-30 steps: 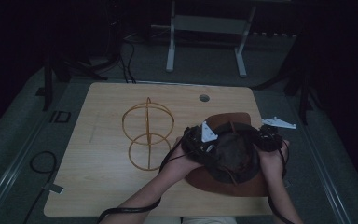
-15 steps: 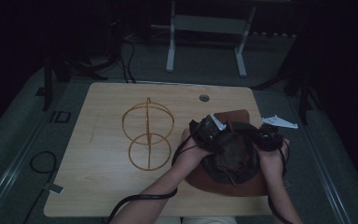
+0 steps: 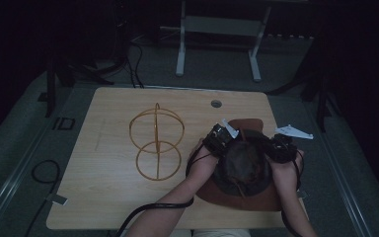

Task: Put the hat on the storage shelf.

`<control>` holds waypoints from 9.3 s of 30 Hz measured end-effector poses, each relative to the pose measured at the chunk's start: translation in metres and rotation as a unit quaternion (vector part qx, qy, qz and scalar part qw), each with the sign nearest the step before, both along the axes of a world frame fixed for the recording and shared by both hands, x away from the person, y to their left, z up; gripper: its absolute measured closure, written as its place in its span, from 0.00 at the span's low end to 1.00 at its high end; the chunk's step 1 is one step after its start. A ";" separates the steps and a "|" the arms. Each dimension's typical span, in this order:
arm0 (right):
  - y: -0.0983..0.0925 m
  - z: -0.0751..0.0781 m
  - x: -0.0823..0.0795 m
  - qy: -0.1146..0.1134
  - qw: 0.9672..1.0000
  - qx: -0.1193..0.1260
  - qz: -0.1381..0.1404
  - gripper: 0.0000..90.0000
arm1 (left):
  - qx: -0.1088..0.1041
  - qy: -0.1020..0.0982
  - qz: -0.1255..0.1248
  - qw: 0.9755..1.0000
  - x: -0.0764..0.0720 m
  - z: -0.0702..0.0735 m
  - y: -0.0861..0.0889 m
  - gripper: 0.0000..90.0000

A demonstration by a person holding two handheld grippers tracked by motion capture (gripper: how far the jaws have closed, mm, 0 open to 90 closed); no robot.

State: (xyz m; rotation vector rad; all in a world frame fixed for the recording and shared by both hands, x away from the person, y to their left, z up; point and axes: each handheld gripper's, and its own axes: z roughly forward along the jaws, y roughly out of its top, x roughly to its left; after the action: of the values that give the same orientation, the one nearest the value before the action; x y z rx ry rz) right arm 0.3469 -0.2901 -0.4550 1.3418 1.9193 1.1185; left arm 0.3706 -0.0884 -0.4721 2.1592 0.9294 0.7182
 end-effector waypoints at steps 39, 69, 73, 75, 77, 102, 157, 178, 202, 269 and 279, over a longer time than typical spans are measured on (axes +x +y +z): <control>-0.086 0.059 -0.088 -0.105 0.992 0.050 0.050 0.54 | -0.088 -0.170 -0.076 0.979 -0.048 0.045 0.046 0.97; -0.004 0.050 -0.080 -0.085 0.940 0.113 0.310 0.52 | -0.293 -0.230 -0.301 0.878 -0.094 0.068 0.105 0.96; 0.011 0.054 -0.081 -0.104 0.927 0.118 0.340 0.47 | -0.242 -0.270 -0.295 0.884 -0.105 0.065 0.094 0.96; 0.018 0.052 -0.079 -0.107 0.921 0.115 0.357 0.46 | -0.236 -0.279 -0.291 0.884 -0.108 0.064 0.091 0.96; 0.025 0.048 -0.078 -0.109 0.915 0.112 0.373 0.46 | -0.222 -0.288 -0.289 0.886 -0.112 0.065 0.087 0.96; 0.046 0.046 -0.065 -0.073 0.882 0.163 0.436 0.96 | -0.217 -0.285 -0.266 0.895 -0.118 0.067 0.074 0.93; 0.005 0.075 -0.005 -0.125 0.935 0.166 0.287 0.97 | -0.111 -0.006 -0.169 0.979 -0.139 -0.060 0.217 0.61; 0.050 0.083 0.036 -0.121 0.940 0.169 0.271 0.97 | -0.166 -0.012 0.096 0.981 -0.163 -0.104 0.349 0.18; 0.167 0.137 0.071 -0.166 0.948 0.078 0.260 0.97 | -0.185 -0.005 0.166 0.969 -0.170 -0.113 0.368 0.03; 0.196 0.091 0.028 -0.089 0.911 0.012 0.402 0.17 | -0.195 -0.020 0.153 0.969 -0.172 -0.115 0.366 0.04; 0.153 0.064 0.017 -0.082 0.920 0.004 0.384 0.17 | -0.195 -0.024 0.159 0.968 -0.172 -0.113 0.364 0.04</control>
State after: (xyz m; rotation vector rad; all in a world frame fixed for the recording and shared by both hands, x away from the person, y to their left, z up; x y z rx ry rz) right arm 0.3636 -0.1370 -0.3914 0.4363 2.3675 1.5243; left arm 0.1983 0.2751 -0.5853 1.6624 1.2896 0.6666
